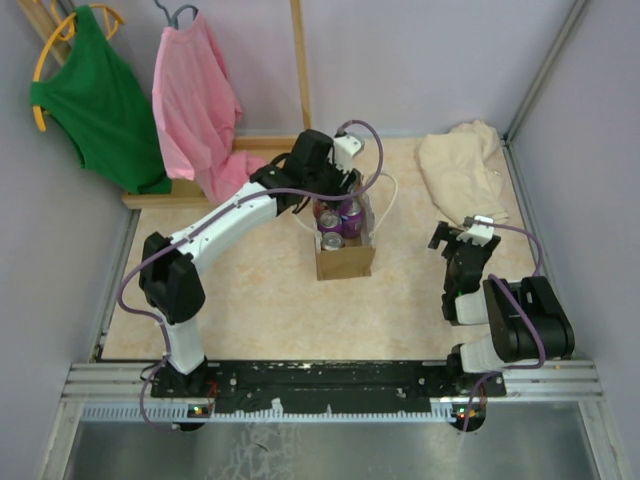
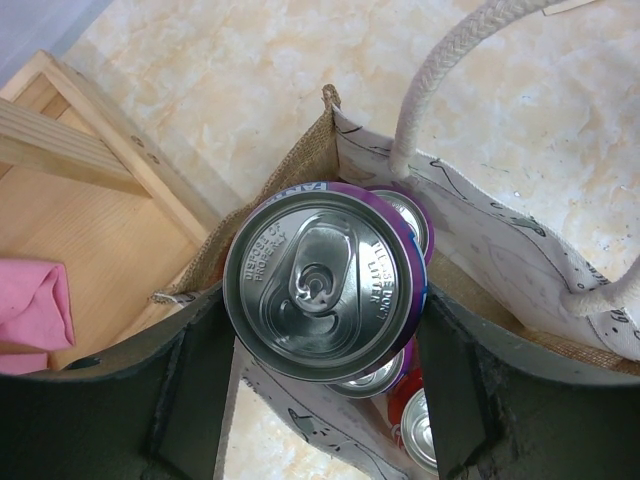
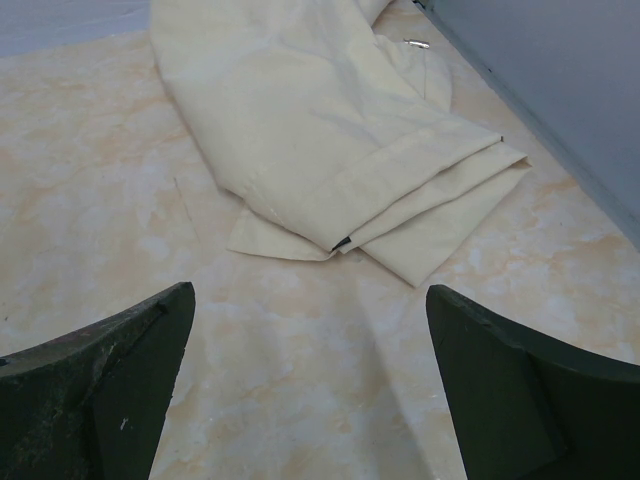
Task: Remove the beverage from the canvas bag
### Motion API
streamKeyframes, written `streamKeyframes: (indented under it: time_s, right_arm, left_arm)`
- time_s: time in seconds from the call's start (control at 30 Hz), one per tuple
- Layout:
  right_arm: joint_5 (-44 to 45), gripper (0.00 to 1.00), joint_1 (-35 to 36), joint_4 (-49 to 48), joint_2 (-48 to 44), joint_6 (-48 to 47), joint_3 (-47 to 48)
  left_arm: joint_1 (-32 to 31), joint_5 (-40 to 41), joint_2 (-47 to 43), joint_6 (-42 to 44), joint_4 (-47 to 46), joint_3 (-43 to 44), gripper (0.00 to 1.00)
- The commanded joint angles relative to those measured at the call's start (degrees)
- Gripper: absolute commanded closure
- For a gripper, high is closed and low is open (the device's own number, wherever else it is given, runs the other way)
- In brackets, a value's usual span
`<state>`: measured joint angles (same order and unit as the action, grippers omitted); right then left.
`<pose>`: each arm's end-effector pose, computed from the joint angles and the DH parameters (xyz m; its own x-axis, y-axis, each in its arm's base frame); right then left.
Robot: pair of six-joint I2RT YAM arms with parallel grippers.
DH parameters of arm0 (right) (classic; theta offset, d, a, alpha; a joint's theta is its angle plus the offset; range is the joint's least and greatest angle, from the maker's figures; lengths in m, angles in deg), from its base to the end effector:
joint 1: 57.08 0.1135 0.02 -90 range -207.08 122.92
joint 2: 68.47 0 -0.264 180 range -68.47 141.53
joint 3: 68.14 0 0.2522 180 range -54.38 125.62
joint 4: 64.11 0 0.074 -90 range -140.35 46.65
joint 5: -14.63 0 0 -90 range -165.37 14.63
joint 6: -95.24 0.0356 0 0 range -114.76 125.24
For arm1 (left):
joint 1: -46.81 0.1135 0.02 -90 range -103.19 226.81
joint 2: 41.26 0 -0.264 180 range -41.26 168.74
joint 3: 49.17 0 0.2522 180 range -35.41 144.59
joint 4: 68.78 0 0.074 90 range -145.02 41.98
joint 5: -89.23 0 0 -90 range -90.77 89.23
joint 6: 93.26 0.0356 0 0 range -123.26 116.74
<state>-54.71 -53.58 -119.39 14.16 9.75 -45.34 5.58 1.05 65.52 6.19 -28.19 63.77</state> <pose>0.2202 0.0009 0.1488 -0.0558 0.0703 -0.9960 0.2992 0.9528 0.0505 0.3297 -0.2874 0.3314 -0.3145 0.4938 -0.8107 0.7002 0.6973 0.1531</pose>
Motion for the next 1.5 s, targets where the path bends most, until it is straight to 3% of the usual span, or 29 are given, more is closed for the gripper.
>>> streamKeyframes:
  time_s: [0.0,0.43,0.7,1.03,1.47]
  right_arm:
    - [0.0,0.01,-0.1,-2.6,0.2,-0.7,0.4]
    - [0.0,0.01,-0.1,-2.6,0.2,-0.7,0.4]
    - [0.0,0.01,-0.1,-2.6,0.2,-0.7,0.4]
    - [0.0,0.01,-0.1,-2.6,0.2,-0.7,0.4]
    - [0.1,0.01,-0.1,-2.5,0.2,-0.8,0.4]
  left_arm:
    - [0.7,-0.9,0.0,0.1,-0.4,1.7,1.0]
    - [2.4,1.7,-0.6,2.7,0.1,11.2,1.0]
    - [8.1,1.5,-3.8,1.3,-0.6,12.9,1.0]
    - [18.6,1.9,-12.9,-1.5,-4.7,1.4,1.0]
    - [19.4,-7.1,-18.8,-6.9,-11.7,-21.8,1.0]
